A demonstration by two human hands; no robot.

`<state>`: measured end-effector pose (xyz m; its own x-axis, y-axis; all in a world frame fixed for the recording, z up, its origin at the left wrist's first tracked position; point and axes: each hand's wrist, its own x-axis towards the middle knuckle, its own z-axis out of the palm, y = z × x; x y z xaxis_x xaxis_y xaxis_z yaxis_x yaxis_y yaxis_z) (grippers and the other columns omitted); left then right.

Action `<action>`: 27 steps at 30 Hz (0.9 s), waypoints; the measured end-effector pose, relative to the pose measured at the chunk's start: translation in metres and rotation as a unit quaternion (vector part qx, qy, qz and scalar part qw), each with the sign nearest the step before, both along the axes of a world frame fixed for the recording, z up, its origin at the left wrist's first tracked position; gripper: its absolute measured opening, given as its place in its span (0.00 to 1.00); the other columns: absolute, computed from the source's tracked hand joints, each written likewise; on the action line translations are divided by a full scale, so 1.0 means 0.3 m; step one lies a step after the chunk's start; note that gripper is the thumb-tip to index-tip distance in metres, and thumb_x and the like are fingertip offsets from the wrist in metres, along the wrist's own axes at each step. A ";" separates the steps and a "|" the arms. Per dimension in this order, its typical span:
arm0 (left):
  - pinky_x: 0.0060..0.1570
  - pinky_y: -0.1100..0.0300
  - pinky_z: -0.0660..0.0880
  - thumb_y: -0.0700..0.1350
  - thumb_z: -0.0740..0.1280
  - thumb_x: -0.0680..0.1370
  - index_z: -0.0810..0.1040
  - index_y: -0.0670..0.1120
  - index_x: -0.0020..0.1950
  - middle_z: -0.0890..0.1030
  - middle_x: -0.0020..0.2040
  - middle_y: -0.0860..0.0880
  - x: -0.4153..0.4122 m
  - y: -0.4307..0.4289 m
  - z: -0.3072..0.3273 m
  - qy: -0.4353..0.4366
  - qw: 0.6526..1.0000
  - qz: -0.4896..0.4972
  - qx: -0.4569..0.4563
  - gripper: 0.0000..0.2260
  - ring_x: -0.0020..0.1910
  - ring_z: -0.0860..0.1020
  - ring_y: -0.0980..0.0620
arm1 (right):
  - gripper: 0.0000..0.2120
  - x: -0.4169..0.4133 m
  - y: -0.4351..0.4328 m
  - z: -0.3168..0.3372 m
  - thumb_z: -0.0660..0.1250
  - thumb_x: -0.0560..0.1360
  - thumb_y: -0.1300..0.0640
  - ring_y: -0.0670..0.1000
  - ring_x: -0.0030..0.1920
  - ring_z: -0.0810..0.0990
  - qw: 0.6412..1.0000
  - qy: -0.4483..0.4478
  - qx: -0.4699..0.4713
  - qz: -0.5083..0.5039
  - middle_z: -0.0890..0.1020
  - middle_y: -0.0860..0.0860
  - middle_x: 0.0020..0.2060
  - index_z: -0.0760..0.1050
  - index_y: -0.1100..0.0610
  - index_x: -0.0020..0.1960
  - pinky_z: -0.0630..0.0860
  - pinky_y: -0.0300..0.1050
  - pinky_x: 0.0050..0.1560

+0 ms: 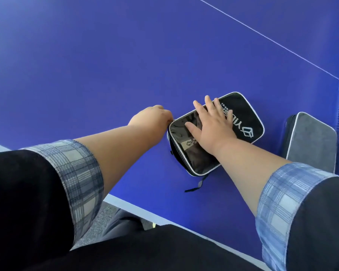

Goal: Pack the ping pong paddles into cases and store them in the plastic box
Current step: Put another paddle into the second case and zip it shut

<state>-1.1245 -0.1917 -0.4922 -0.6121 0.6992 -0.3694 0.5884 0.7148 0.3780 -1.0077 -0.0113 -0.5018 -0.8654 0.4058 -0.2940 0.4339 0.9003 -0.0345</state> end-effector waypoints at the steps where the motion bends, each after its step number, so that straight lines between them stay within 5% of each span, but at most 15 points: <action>1: 0.32 0.54 0.74 0.41 0.61 0.80 0.79 0.55 0.53 0.71 0.45 0.54 0.000 -0.008 0.003 0.000 1.000 0.013 -0.003 0.11 0.43 0.76 0.48 | 0.40 -0.018 0.001 -0.005 0.41 0.72 0.26 0.53 0.81 0.40 1.000 0.005 -0.001 -0.016 0.46 0.49 0.82 0.48 0.41 0.80 0.44 0.70 0.76; 6: 0.42 0.48 0.79 0.47 0.58 0.84 0.79 0.50 0.53 0.74 0.49 0.49 0.007 -0.060 0.005 -0.020 0.998 0.061 0.009 0.10 0.43 0.77 0.44 | 0.39 -0.069 0.002 -0.030 0.43 0.72 0.26 0.53 0.81 0.40 0.997 0.014 -0.005 -0.074 0.46 0.49 0.82 0.49 0.41 0.80 0.42 0.70 0.76; 19: 0.40 0.50 0.77 0.51 0.57 0.84 0.80 0.49 0.54 0.74 0.49 0.49 0.133 -0.093 0.012 -0.030 0.992 0.109 0.050 0.13 0.43 0.76 0.46 | 0.37 -0.144 -0.007 -0.020 0.48 0.76 0.30 0.56 0.81 0.40 0.990 0.012 -0.015 -0.143 0.45 0.50 0.82 0.48 0.43 0.81 0.42 0.72 0.75; 27: 0.35 0.51 0.76 0.46 0.58 0.82 0.76 0.47 0.43 0.73 0.44 0.49 0.288 -0.112 0.030 -0.054 0.995 0.084 0.019 0.11 0.38 0.76 0.45 | 0.38 -0.179 -0.011 -0.021 0.49 0.76 0.29 0.55 0.81 0.40 0.984 0.021 -0.020 -0.177 0.45 0.50 0.82 0.48 0.43 0.81 0.41 0.72 0.74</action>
